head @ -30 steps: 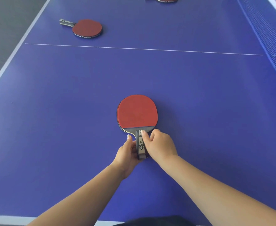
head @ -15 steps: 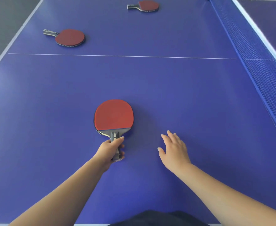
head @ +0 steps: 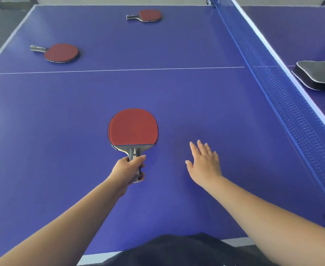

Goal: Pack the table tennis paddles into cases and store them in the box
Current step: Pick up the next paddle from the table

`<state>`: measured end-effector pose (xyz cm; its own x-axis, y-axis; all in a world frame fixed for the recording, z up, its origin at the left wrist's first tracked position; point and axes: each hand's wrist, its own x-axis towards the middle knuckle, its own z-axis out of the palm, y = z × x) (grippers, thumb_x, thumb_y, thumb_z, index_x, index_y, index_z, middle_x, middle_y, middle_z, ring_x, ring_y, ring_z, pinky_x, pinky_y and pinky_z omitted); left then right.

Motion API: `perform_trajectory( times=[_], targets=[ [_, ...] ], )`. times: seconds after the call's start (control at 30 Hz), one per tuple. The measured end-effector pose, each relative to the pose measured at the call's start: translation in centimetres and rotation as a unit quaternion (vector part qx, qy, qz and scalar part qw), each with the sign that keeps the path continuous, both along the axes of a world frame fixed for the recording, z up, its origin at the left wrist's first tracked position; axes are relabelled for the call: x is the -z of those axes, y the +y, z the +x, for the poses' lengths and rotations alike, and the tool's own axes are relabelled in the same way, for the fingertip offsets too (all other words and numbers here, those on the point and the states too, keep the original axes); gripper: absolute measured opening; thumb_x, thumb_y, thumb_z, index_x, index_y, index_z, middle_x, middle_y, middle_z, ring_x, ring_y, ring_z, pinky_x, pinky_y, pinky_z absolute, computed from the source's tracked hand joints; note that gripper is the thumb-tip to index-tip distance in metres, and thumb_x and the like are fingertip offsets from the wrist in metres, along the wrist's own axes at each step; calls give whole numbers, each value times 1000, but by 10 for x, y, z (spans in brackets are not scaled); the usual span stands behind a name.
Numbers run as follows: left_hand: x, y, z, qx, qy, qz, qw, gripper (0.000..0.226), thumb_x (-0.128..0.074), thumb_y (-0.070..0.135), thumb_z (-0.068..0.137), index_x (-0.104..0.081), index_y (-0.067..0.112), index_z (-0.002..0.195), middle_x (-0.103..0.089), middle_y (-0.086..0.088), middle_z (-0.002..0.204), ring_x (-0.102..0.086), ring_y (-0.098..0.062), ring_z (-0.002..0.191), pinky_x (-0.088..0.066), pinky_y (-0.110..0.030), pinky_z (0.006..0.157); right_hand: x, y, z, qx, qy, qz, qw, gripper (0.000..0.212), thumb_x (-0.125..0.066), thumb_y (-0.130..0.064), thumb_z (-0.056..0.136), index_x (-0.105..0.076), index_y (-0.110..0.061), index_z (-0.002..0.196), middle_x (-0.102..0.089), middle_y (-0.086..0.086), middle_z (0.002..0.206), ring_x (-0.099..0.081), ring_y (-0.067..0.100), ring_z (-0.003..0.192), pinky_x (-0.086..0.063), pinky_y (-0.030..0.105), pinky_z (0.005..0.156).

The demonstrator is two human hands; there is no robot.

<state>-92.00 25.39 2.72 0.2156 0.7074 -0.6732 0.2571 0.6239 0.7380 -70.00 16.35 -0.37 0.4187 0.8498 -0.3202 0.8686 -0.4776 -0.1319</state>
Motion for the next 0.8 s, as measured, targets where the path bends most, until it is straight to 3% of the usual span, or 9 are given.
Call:
perform_trajectory(
  times=[0.37,0.63,0.8],
  targets=[
    [-47,-62,5,239,-13,52,969,23,-66,24,91,-57,5,101,-61,-6,84,-55,-23,62,-61,-38,67,1,-132,-55,244,-8,6,970,66,-36,-43,101,-4,-22,155,-2,5,163,-2,29,150,-11,51,118],
    [-74,-150,28,397,-3,63,916,30,-67,23,89,-55,7,111,-62,-7,88,-54,-24,64,-60,-42,69,-4,-264,-84,387,-21,3,922,64,-35,-41,101,-6,-21,155,-4,5,163,-3,28,150,-12,51,119],
    [-87,-226,52,487,-18,67,871,26,-67,21,90,-55,6,107,-61,-8,86,-51,-26,63,-56,-30,56,-3,-351,-85,470,-18,-2,882,66,-35,-43,101,-3,-24,156,0,4,164,-1,27,150,-10,50,120]
  ],
)
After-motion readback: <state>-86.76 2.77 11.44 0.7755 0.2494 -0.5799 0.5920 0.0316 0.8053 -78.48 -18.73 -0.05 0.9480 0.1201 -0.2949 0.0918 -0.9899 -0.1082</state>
